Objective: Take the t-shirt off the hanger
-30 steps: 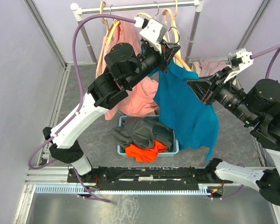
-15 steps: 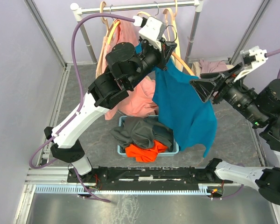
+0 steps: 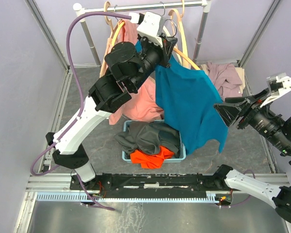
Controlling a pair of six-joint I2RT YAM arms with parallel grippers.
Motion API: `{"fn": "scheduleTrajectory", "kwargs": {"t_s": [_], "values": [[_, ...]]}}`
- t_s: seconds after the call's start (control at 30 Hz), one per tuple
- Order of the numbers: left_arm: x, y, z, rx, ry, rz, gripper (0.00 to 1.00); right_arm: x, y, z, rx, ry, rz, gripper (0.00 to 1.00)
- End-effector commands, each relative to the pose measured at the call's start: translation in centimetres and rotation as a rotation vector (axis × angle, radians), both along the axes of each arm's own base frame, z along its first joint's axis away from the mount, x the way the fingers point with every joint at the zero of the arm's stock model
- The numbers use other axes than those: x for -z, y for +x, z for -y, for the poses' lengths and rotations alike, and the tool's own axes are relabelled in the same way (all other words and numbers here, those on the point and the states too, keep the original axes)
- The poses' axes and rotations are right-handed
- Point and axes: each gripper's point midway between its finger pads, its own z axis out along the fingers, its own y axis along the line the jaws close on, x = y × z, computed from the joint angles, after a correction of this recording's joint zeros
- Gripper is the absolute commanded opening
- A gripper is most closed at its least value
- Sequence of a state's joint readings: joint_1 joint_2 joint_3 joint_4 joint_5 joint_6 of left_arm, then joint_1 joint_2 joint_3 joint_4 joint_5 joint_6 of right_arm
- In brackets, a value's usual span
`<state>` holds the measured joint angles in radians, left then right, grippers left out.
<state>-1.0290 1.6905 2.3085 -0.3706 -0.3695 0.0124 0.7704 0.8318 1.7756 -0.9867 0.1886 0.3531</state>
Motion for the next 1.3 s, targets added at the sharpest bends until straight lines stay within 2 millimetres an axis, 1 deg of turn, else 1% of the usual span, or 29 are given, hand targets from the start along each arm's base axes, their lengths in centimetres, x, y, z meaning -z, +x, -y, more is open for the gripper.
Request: {"fn": "scheduleTrajectory", "kwargs": {"t_s": [0.0, 0.03, 0.17, 0.27, 0.33, 0.37, 0.43, 0.47, 0.63, 0.73, 0.8, 0.87, 0.93, 1.0, 1.1, 1.13, 1.17, 1.23, 1.27], "values": [[-5.1, -1.0, -3.3, -0.054, -0.115, 0.090, 0.03, 1.6, -0.1, 0.4, 0.022, -0.011, -0.050, 0.61], [-5.2, -1.0, -3.4, -0.058, -0.121, 0.088, 0.03, 1.8, -0.2, 0.5, 0.022, -0.012, -0.056, 0.59], [-5.6, -0.9, -3.9, -0.080, -0.140, 0.089, 0.03, 2.4, -0.4, 0.7, 0.027, -0.010, -0.071, 0.46], [-5.9, -0.8, -4.1, -0.087, -0.155, 0.092, 0.03, 2.8, -0.5, 1.0, 0.037, -0.007, -0.078, 0.33], [-6.3, -0.8, -4.5, -0.098, -0.164, 0.097, 0.03, 3.1, -0.7, 1.2, 0.039, -0.011, -0.085, 0.31], [-6.5, -0.8, -4.6, -0.103, -0.168, 0.101, 0.03, 3.3, -0.7, 1.3, 0.040, -0.013, -0.090, 0.28], [-6.8, -0.8, -5.0, -0.116, -0.178, 0.109, 0.03, 3.7, -0.9, 1.4, 0.043, -0.015, -0.100, 0.18], [-7.1, -0.8, -5.2, -0.121, -0.186, 0.113, 0.03, 3.9, -0.9, 1.5, 0.048, -0.014, -0.106, 0.16], [-8.1, -0.9, -6.4, -0.153, -0.230, 0.117, 0.03, 5.2, -0.9, 2.9, 0.120, 0.002, -0.148, 0.07], [-8.7, -1.0, -7.2, -0.173, -0.263, 0.117, 0.03, 6.8, -0.6, 4.0, 0.199, 0.007, -0.196, 0.04], [-9.0, -1.1, -7.8, -0.186, -0.286, 0.115, 0.03, 7.9, -0.5, 4.3, 0.229, -0.009, -0.230, 0.02], [-9.4, -1.3, -8.3, -0.190, -0.305, 0.117, 0.03, 8.8, -0.3, 4.1, 0.233, -0.021, -0.250, 0.02], [-9.5, -1.4, -8.6, -0.196, -0.309, 0.122, 0.03, 9.2, -0.2, 3.7, 0.222, -0.020, -0.256, 0.02], [-9.5, -1.4, -8.7, -0.199, -0.303, 0.125, 0.03, 8.8, -0.1, 3.2, 0.202, -0.002, -0.246, 0.02], [-9.1, -1.5, -8.3, -0.183, -0.284, 0.122, 0.03, 7.1, 0.0, 2.4, 0.156, 0.018, -0.193, 0.06], [-8.8, -1.5, -7.9, -0.169, -0.276, 0.119, 0.03, 6.4, 0.0, 2.2, 0.137, 0.021, -0.169, 0.10], [-8.6, -1.6, -7.6, -0.156, -0.268, 0.119, 0.03, 5.6, 0.0, 2.0, 0.120, 0.019, -0.143, 0.18], [-8.0, -1.7, -6.9, -0.130, -0.250, 0.112, 0.03, 4.0, -0.1, 1.6, 0.088, 0.014, -0.093, 0.38], [-7.7, -1.7, -6.7, -0.123, -0.244, 0.106, 0.03, 3.3, -0.1, 1.5, 0.076, 0.008, -0.071, 0.43]]}}
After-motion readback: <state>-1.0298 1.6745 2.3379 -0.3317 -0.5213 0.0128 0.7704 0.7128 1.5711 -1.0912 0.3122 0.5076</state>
